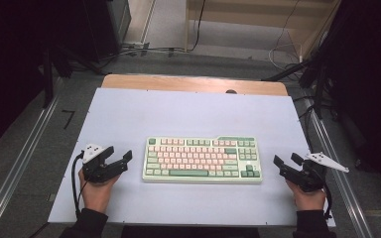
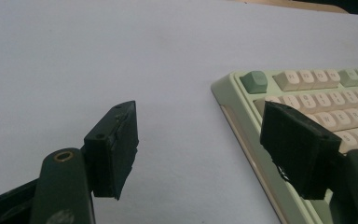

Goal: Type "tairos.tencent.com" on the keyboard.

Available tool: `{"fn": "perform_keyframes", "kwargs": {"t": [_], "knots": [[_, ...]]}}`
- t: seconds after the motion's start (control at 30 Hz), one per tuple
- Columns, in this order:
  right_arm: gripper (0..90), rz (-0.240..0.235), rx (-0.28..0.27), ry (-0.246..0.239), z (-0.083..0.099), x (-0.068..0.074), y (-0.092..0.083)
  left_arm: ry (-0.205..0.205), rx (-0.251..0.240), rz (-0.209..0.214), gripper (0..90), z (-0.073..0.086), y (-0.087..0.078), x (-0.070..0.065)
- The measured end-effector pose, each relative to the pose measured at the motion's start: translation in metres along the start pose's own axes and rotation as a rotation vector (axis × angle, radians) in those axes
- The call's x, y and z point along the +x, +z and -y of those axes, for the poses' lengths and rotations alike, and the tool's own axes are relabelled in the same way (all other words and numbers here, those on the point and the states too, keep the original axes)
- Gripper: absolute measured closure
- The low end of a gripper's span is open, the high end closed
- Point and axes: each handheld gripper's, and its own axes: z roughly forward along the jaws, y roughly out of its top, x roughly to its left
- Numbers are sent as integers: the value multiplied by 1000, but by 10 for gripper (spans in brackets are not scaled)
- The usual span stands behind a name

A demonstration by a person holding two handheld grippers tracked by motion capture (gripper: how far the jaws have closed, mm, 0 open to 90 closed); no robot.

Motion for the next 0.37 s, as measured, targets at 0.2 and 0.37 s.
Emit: {"fn": "perform_keyframes", "kwargs": {"t": [0.2, 0.37], "knots": [[256, 38, 9, 28, 3, -14, -4, -6, -2, -27, 269, -1, 1, 5], [252, 49, 3, 35, 3, -17, -4, 26, 11, -33, 237, -2, 4, 0]]}}
